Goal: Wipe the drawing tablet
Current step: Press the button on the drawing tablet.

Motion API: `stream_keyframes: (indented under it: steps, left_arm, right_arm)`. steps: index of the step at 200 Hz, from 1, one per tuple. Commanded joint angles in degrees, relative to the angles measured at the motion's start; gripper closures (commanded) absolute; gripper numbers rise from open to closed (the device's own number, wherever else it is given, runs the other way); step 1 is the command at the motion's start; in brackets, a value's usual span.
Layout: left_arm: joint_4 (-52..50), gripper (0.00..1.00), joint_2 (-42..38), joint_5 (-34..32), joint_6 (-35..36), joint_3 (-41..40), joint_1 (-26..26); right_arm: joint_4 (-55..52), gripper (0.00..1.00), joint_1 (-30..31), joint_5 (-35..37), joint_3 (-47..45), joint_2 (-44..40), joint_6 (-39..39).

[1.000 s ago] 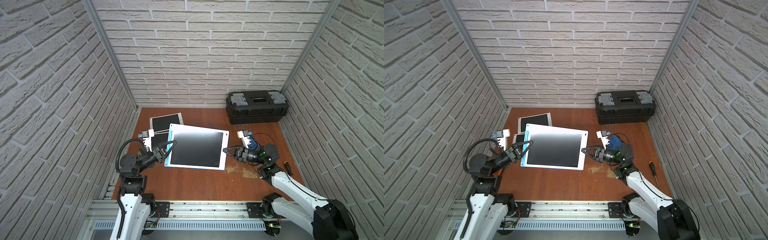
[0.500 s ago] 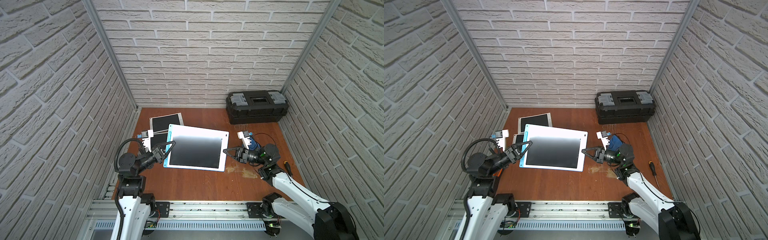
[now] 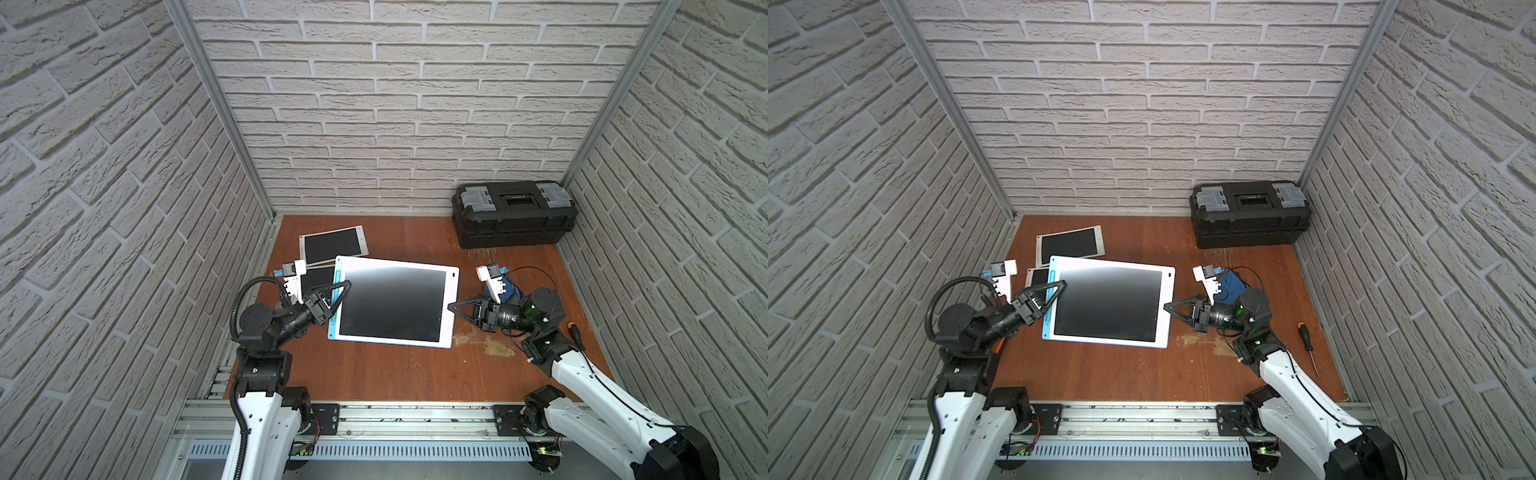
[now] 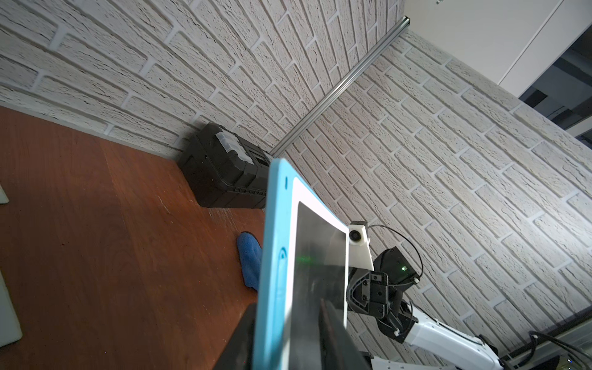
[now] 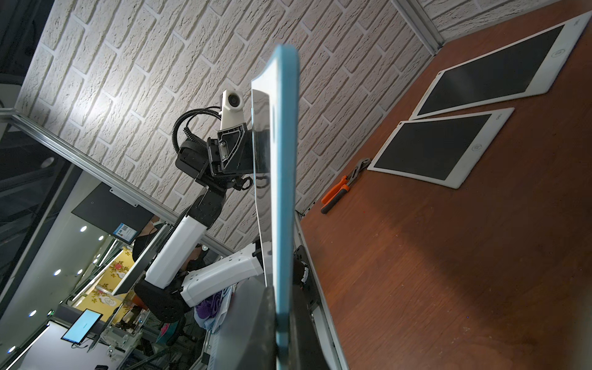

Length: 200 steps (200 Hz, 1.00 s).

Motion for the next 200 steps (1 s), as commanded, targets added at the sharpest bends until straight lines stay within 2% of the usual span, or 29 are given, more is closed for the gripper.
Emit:
stream_keyframes:
  steps: [1, 35, 71, 90, 130, 137, 144, 200]
  left_arm:
    - [1.3, 0.68, -1.2, 0.2, 1.5, 2.2, 0.2]
    - [0.8, 0.88, -1.3, 0.3, 1.8, 2.1, 0.1]
    - [0.5, 0.89, -1.4, 0.2, 2.0, 1.8, 0.2]
    - [-0.2, 0.81, -1.5, -0.1, 2.3, 1.8, 0.1]
    - [-0.7, 0.81, -1.5, -0.3, 2.8, 1.9, 0.2]
    - [-0.6, 0.87, -1.4, -0.2, 2.8, 1.8, 0.1]
    - [-0.4, 1.00, -1.4, -0.2, 2.7, 1.8, 0.1]
    - [0.1, 1.00, -1.2, 0.0, 3.0, 2.0, 0.1]
  right_arm:
    - [-4.4, 0.98, -1.5, 2.9, 2.5, -1.8, -4.2]
    - [-5.9, 0.98, -3.8, 2.6, 3.1, -2.4, -4.2]
    - [-5.8, 0.98, -5.5, 2.1, 2.9, -2.5, -3.6]
    - [-6.2, 0.98, -5.9, 2.3, 2.9, -2.6, -3.8]
    - [-6.0, 0.98, -6.3, 2.1, 3.0, -2.4, -3.5]
    - [-6.0, 0.98, -6.4, 2.1, 3.0, -2.4, -3.5]
    - [-5.9, 0.98, -6.4, 2.1, 2.9, -2.4, -3.4]
    - [-3.3, 0.97, -6.3, 0.6, 2.6, -1.4, -1.6]
